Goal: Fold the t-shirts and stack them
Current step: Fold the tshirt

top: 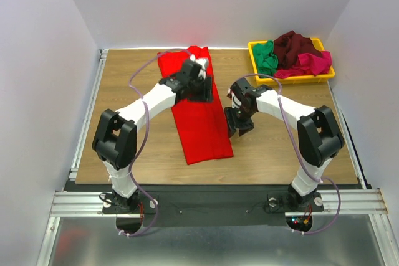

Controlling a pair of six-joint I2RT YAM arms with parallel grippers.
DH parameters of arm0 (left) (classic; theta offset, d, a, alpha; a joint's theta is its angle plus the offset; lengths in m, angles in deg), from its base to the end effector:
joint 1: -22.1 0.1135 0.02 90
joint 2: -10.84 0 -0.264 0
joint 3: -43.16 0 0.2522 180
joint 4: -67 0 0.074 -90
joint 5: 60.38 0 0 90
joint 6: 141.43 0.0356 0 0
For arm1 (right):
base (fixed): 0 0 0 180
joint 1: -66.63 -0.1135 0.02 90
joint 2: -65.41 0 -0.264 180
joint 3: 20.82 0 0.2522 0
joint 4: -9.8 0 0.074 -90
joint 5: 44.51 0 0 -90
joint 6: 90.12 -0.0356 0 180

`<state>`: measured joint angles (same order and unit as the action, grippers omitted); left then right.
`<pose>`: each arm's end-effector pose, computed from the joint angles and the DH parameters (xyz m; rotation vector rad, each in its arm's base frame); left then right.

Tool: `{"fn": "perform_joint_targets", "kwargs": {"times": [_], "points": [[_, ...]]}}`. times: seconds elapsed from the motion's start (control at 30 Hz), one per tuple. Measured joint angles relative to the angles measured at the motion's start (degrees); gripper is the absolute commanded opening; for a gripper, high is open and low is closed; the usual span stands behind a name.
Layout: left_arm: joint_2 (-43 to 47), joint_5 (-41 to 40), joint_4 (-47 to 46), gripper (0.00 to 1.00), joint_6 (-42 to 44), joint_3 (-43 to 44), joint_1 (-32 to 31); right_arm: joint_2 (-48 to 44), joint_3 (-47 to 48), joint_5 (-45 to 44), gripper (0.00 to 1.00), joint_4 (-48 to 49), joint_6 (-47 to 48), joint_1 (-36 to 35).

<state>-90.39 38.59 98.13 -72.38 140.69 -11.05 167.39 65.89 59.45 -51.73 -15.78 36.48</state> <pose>0.3425 -0.2303 0.2938 0.3318 2.2341 -0.6938 0.2922 0.1796 0.1996 -0.4188 2.9588 0.4715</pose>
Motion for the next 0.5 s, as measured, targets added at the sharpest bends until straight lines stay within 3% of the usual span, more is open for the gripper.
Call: {"fn": "perform_joint_targets", "kwargs": {"times": [0.2, 0.5], "points": [[0.0, 4.0, 1.7, 0.62, -0.8, -10.3, -2.4, -2.0, -3.7, 0.7, 0.57, 0.3, -0.3, -1.5], [0.0, 8.7, 0.7, 0.63, -2.1, -13.2, -6.6, -2.3, -9.3, 1.6, 0.57, 0.7, -1.1, -4.1]]}}
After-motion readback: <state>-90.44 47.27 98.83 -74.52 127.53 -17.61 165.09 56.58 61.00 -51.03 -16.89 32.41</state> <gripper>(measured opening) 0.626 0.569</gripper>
